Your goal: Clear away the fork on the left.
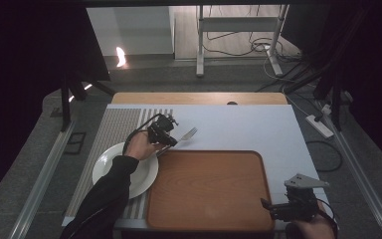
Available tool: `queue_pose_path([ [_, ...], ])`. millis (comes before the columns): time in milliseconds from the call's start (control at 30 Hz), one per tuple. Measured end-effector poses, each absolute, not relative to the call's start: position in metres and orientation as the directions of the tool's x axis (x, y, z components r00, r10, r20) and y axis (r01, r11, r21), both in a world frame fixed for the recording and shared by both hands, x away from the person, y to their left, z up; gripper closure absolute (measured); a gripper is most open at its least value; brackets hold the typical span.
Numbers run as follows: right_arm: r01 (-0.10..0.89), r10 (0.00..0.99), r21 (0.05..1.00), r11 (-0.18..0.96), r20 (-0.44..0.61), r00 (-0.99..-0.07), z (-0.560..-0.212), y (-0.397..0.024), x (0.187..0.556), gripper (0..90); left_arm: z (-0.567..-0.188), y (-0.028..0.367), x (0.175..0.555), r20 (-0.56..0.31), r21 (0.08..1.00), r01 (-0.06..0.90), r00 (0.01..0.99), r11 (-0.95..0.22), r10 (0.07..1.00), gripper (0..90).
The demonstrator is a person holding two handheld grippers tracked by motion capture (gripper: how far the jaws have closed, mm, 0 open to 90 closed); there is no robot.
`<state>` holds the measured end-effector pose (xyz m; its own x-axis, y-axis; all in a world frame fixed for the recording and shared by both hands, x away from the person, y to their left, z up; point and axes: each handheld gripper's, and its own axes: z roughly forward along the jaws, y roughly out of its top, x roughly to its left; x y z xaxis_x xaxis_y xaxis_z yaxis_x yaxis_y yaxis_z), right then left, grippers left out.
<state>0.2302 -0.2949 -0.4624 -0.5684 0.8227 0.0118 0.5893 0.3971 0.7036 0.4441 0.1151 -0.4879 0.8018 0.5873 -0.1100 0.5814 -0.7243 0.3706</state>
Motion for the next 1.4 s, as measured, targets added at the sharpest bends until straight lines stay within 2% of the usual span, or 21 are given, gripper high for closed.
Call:
queue_pose_path([
  [567,0.588,0.818,0.703,0.401,0.015,-0.575,-0.463,-0.294,0.230,0.0,-0.498,0.086,0.407,-0.167,0.339,0.628,0.773,-0.701,0.612,85.8],
  [867,0.590,0.815,0.700,0.401,0.021,-0.579,-0.462,-0.295,0.231,0.0,-0.494,0.092,0.374,-0.200,0.350,0.664,0.742,-0.661,0.640,85.8],
  [1400,0.587,0.811,0.703,0.403,0.024,-0.585,-0.463,-0.294,0.232,0.0,-0.498,0.092,0.318,-0.185,0.328,0.664,0.742,-0.672,0.644,85.7],
])
